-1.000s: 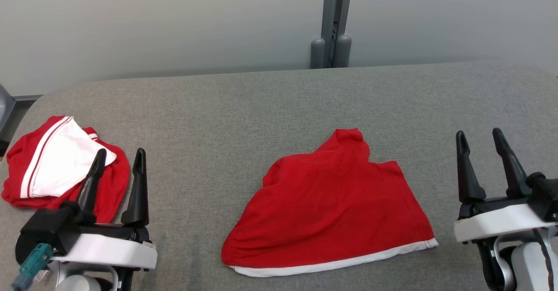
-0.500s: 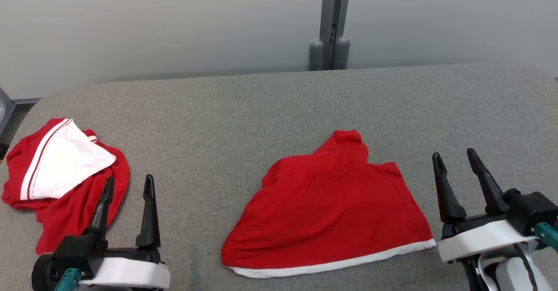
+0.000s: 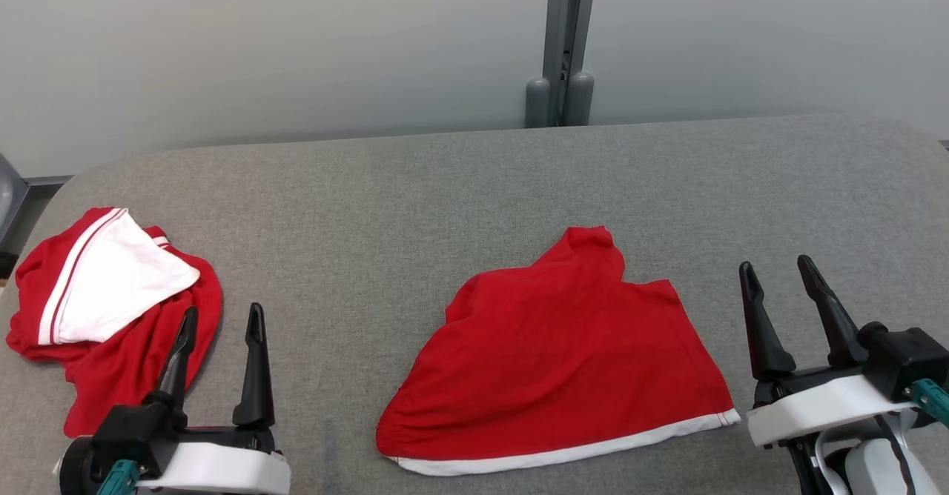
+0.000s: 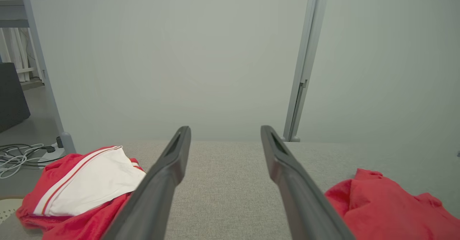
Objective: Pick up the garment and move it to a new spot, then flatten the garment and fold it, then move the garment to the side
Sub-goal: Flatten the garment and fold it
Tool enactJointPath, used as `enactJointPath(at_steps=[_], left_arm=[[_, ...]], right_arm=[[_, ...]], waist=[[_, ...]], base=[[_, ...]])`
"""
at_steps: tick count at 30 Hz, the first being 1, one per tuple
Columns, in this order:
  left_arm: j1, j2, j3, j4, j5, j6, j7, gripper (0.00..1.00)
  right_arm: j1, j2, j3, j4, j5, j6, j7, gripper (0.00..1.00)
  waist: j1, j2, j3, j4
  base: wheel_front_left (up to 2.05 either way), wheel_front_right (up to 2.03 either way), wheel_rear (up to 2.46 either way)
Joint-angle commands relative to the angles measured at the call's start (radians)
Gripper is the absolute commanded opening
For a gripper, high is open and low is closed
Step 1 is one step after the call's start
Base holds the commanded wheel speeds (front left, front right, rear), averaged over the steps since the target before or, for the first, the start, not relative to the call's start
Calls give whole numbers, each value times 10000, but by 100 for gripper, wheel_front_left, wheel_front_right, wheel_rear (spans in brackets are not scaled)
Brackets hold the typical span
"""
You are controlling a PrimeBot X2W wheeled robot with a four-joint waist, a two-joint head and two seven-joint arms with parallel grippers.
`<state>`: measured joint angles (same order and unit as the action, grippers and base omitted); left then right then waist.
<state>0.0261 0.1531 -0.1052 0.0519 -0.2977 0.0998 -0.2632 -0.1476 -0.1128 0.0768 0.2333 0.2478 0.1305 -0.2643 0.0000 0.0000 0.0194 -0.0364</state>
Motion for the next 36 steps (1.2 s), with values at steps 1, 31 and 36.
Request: enactJointPath(at_steps=[1,31,36], left_arm=[[96,6,76,35,67,-54,-20,100],[934,215,-558,307,-717,-1782,3203,100],[1095,323,-1116,126,-1023,-1971,4328,100]], right_arm=[[65,-29,-33,8,3,6,-2,100],[181,-1577,1088,848,1543,6,2115,100],[426,-1939,1759,1289,2822,6,3397,100]], waist=[[0,0,-22,-5],[0,0,219,-87],[0,0,305,-13]], base=[[0,0,0],[0,0,0],[0,0,0]])
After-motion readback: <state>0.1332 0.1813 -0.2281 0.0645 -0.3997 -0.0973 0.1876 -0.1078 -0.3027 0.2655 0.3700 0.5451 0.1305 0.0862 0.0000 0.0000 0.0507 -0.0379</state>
